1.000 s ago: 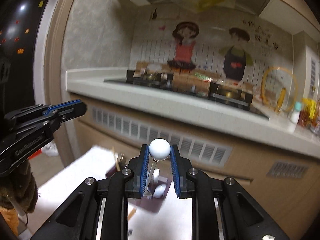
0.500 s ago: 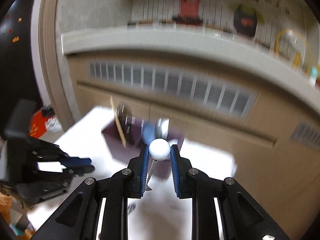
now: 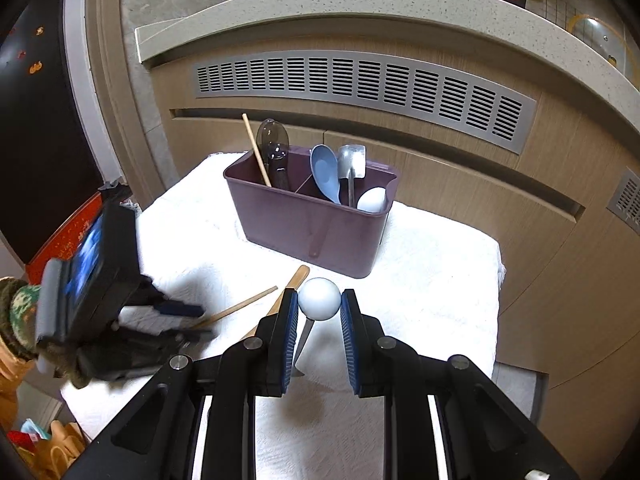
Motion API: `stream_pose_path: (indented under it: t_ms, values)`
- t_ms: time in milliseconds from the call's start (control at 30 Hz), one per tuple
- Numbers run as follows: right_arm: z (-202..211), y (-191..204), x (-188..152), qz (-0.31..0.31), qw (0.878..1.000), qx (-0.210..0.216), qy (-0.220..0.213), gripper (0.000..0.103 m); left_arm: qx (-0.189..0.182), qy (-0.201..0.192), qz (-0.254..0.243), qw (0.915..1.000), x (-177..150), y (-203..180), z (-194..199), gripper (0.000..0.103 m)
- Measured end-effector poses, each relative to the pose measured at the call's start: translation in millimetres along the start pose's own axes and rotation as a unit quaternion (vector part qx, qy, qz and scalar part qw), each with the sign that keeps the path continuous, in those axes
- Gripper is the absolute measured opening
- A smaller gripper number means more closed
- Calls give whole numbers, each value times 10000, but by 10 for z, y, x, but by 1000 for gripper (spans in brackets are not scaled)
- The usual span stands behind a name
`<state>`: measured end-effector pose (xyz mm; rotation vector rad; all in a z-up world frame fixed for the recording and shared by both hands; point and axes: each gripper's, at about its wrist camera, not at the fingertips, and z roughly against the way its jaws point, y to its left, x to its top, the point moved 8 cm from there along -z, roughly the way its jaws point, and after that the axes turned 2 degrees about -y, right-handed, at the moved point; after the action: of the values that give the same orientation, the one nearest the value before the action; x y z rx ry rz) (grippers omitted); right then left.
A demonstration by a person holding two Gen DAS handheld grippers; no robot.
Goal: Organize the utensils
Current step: 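Lift the white-knobbed spoon and wooden chopstick and carry both over the caddy, then lower the spoon and chopstick into the caddy and open both tools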
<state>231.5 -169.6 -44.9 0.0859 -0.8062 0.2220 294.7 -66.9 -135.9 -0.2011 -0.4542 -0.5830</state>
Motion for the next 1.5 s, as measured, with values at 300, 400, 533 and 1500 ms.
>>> stream_pose_path:
  t_ms: [300, 400, 533, 1500]
  values:
    - [-5, -32, -91, -51, 10000, 22, 59, 20, 23, 479, -76, 9988, 49, -144, -135, 39]
    - [-30, -33, -117, -137, 9999, 53, 84, 20, -11, 580, -210, 9981, 67, -241, -196, 55]
    - [-12, 4, -127, -164, 9998, 101, 44, 20, 162, 288, -10, 9995, 59, -275, -150, 32]
    - [1288, 103, 1429, 349, 9790, -506, -1941, 20, 318, -5152, 444, 8553, 1504, -65, 3099, 6]
